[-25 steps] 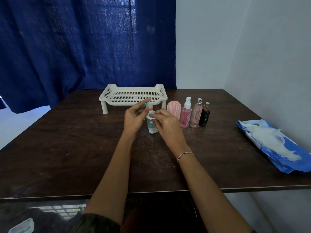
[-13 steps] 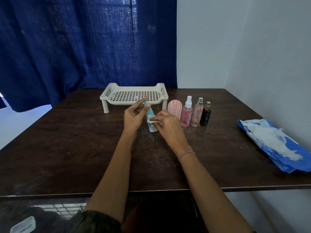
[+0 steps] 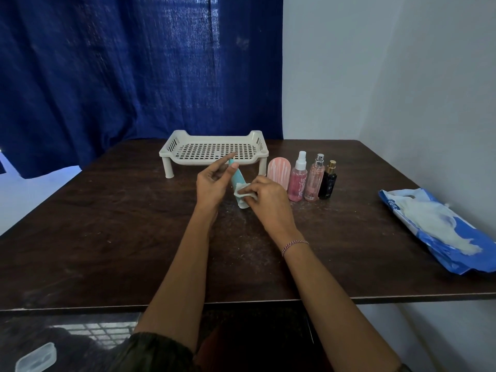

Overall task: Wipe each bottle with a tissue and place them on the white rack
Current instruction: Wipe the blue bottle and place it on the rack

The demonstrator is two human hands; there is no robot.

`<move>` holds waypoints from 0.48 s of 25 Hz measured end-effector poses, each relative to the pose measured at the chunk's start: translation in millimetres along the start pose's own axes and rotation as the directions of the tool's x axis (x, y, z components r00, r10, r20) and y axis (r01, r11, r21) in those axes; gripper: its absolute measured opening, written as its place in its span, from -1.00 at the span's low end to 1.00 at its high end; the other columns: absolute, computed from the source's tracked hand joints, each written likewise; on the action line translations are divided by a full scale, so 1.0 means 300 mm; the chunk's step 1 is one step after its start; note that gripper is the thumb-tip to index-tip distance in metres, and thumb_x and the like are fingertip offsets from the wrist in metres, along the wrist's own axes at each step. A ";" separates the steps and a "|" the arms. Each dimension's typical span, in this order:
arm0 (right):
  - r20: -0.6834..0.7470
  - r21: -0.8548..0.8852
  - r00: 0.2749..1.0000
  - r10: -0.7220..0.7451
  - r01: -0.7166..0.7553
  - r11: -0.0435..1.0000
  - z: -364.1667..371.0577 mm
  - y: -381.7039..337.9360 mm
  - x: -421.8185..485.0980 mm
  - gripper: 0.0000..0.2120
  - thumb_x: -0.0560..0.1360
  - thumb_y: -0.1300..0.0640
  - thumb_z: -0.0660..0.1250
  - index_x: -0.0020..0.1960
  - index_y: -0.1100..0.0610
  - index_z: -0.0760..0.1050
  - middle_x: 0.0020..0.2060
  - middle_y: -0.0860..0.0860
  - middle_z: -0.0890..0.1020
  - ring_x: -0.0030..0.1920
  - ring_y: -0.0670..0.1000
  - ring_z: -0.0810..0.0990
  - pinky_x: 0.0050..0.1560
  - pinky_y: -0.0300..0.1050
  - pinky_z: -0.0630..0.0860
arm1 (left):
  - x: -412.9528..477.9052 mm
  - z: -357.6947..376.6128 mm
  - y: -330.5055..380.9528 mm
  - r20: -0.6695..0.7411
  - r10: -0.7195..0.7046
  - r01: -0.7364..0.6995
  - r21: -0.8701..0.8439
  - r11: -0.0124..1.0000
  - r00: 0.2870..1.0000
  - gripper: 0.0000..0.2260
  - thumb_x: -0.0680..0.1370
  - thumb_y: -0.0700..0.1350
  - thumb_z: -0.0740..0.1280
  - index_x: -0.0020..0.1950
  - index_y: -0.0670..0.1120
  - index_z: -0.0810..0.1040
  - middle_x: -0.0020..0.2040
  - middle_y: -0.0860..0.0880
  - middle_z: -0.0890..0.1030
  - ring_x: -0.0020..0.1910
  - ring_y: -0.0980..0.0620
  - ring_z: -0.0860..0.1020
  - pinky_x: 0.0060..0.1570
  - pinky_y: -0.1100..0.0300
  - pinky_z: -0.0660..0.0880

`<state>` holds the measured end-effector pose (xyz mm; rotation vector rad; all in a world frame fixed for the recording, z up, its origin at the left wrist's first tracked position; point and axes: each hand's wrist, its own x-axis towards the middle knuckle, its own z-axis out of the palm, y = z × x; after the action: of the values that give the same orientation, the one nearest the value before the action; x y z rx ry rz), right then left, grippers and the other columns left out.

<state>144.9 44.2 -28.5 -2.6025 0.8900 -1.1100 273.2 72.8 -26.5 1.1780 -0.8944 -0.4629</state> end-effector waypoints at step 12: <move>0.038 0.051 0.999 0.014 -0.016 0.999 0.022 0.009 0.005 -0.81 0.40 0.24 0.43 0.01 0.18 0.64 -0.12 0.05 0.59 -0.14 -0.03 0.55 -0.09 -0.32 0.38 | 0.015 -0.002 -0.022 0.085 -0.005 0.007 -0.025 1.000 0.996 -0.69 0.60 -0.18 0.24 0.34 -0.12 0.47 0.34 0.02 0.47 0.17 0.33 0.46 0.14 0.43 0.42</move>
<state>149.2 40.9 -33.4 -2.5623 0.8603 -1.0616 277.1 67.6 -31.0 1.1450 -0.9555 -0.5313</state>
